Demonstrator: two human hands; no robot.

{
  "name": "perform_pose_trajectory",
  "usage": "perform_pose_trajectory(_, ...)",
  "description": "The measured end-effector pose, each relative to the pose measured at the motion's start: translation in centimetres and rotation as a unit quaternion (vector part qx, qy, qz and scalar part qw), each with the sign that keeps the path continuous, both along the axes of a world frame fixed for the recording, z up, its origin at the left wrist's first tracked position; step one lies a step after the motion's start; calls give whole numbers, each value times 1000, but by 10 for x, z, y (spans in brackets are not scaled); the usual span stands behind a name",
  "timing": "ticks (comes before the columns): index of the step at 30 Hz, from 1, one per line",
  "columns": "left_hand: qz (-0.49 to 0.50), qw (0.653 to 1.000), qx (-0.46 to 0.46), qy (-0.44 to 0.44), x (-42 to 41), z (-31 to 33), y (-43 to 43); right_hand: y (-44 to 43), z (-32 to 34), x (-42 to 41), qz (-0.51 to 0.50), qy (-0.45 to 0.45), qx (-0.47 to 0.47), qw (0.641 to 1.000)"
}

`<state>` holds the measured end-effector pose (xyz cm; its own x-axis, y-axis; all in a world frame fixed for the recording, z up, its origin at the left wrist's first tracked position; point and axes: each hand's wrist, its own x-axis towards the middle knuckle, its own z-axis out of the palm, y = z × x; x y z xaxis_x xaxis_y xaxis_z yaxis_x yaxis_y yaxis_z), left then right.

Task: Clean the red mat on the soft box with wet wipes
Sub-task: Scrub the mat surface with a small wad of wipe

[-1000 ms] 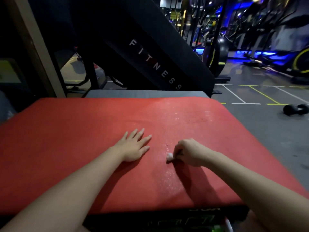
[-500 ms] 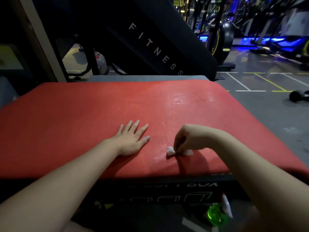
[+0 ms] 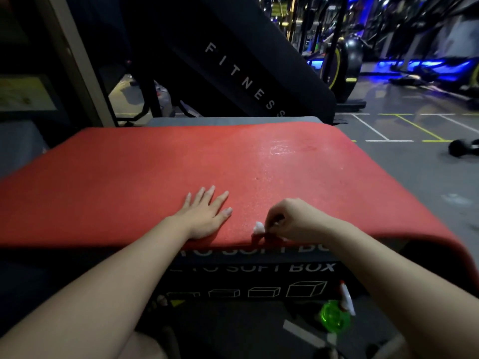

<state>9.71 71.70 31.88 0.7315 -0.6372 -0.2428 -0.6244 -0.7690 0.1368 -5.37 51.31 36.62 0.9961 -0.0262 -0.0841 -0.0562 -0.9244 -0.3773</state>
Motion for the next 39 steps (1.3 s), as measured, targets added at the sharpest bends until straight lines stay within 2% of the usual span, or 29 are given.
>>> perform_pose_trajectory(5,12,999,18,27,-8,3,-4,-4,0,-28,9,-3,4,1000)
perform_pose_trajectory(12,31,999,-5,28,-6,0,-11,-29,-14,-15,-66,-93,-24,993)
perform_pose_trajectory(15,22,999,-40,-14,0,-2,-13,-39,-10,-15,-66,-48,3,997)
perform_pose_trajectory(19,9,996,-71,-56,13,-5,-19,-39,0,-30,-14,40,32,999)
perform_pose_trajectory(29,7,996,-84,-9,25,-3,-35,-54,-27,36,-75,-132,-5,988)
perform_pose_trajectory(31,4,997,-82,-4,29,-1,-36,-53,-19,32,-71,-97,17,993)
perform_pose_trajectory(35,-2,997,-79,-5,35,4,-39,-51,0,15,-20,62,42,997)
perform_pose_trajectory(37,-5,997,-78,0,37,8,-39,-51,-2,20,-36,41,33,998)
perform_pose_trajectory(39,-9,997,-77,3,35,11,-37,-52,-7,35,-69,-16,35,997)
